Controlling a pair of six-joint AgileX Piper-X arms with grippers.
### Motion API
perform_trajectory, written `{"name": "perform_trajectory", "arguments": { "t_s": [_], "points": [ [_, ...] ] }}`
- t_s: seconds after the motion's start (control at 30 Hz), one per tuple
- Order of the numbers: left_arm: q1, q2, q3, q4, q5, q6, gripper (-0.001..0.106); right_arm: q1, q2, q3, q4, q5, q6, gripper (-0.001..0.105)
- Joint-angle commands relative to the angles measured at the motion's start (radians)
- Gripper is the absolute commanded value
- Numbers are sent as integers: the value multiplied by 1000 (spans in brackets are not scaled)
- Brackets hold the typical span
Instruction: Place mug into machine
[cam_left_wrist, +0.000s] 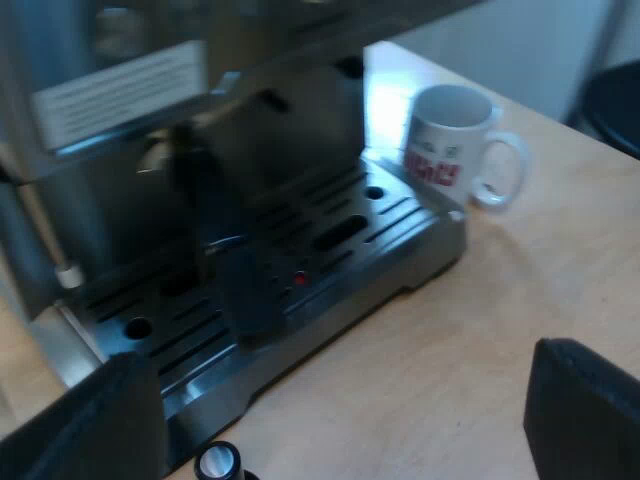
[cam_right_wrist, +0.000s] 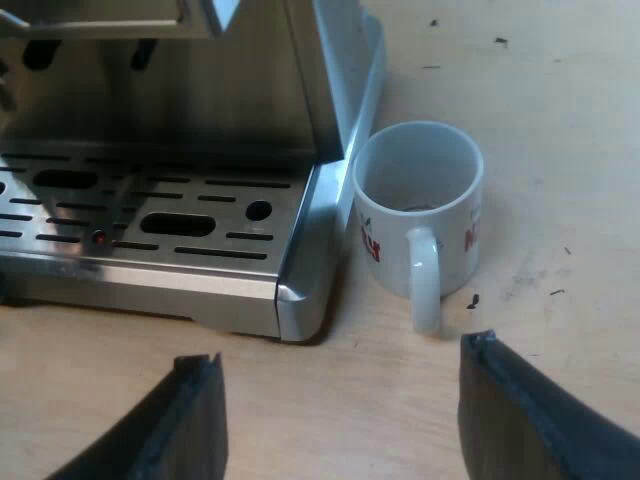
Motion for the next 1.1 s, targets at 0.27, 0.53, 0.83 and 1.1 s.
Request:
{"name": "perform_trajectory", "arguments": {
  "t_s": [0.27, 0.53, 0.83, 1.1],
  "points": [
    [-78, 81, -18, -121, 49, -10, 79, -2, 55, -25, -7, -18, -36, 52],
    [-78, 81, -18, -130, 49, -10, 79, -2, 55, -25, -7, -18, -36, 52],
    [-78, 81, -18, -130, 49, -10, 79, -2, 55, 6, -9, -18, -36, 52],
    [-78, 81, -18, -130, 49, -10, 79, -2, 56, 75, -50, -18, -36, 52]
  ]
}}
